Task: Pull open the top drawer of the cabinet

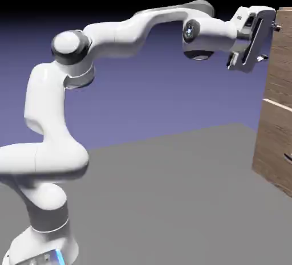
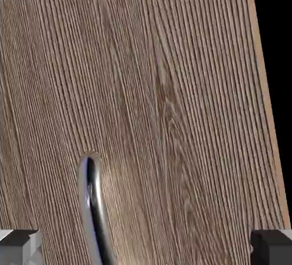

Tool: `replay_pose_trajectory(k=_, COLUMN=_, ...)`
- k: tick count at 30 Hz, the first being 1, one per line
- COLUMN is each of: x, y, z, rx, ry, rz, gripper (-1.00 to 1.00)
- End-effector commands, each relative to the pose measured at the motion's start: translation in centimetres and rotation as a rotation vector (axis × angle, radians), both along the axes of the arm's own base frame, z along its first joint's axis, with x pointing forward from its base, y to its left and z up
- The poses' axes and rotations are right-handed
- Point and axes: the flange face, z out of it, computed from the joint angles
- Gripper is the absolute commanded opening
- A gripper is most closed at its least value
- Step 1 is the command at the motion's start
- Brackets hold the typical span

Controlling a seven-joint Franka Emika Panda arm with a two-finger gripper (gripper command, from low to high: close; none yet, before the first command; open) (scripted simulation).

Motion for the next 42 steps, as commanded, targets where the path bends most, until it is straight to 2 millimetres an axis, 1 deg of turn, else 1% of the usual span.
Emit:
replay_pose_trajectory(k=1, x=0.7, y=-0.3, z=-0.6, rx=-0.013, ry=-0.005, rz=0.009, gripper=0.00)
replay_pose_trajectory(k=8, x=5.0, y=-3.2, z=-4.5, rx=-0.091, ry=-0.058, rz=0.059, gripper=0.00)
replay_pose_trajectory(k=15, x=8.4, y=-7.1, z=-8.2, rx=-0.145, ry=-0.141, rz=0.076, gripper=0.00)
replay_pose_trajectory(k=16, x=8.4, y=-7.1, z=-8.2, rx=-0.145, ry=-0.141, rz=0.076, gripper=0.00)
replay_pose_trajectory(k=21, x=11.1, y=-7.1, z=-7.6, rx=-0.151, ry=-0.145, rz=0.073, gripper=0.00)
replay_pose_trajectory(k=26, x=13.4, y=-7.1, z=-8.2, rx=-0.145, ry=-0.141, rz=0.076, gripper=0.00)
replay_pose_trajectory(k=27, x=13.4, y=-7.1, z=-8.2, rx=-0.145, ry=-0.141, rz=0.076, gripper=-1.00)
replay_pose_trajectory(k=28, x=13.4, y=-7.1, z=-8.2, rx=-0.145, ry=-0.141, rz=0.076, gripper=-1.00)
replay_pose_trajectory(k=33, x=11.1, y=-7.1, z=-8.2, rx=-0.145, ry=-0.141, rz=0.076, gripper=-1.00)
replay_pose_trajectory(k=38, x=8.3, y=-7.1, z=-8.2, rx=-0.145, ry=-0.141, rz=0.076, gripper=-1.00)
replay_pose_trajectory(k=42, x=5.5, y=-7.1, z=-8.2, rx=-0.145, ry=-0.141, rz=0.076, gripper=-1.00)
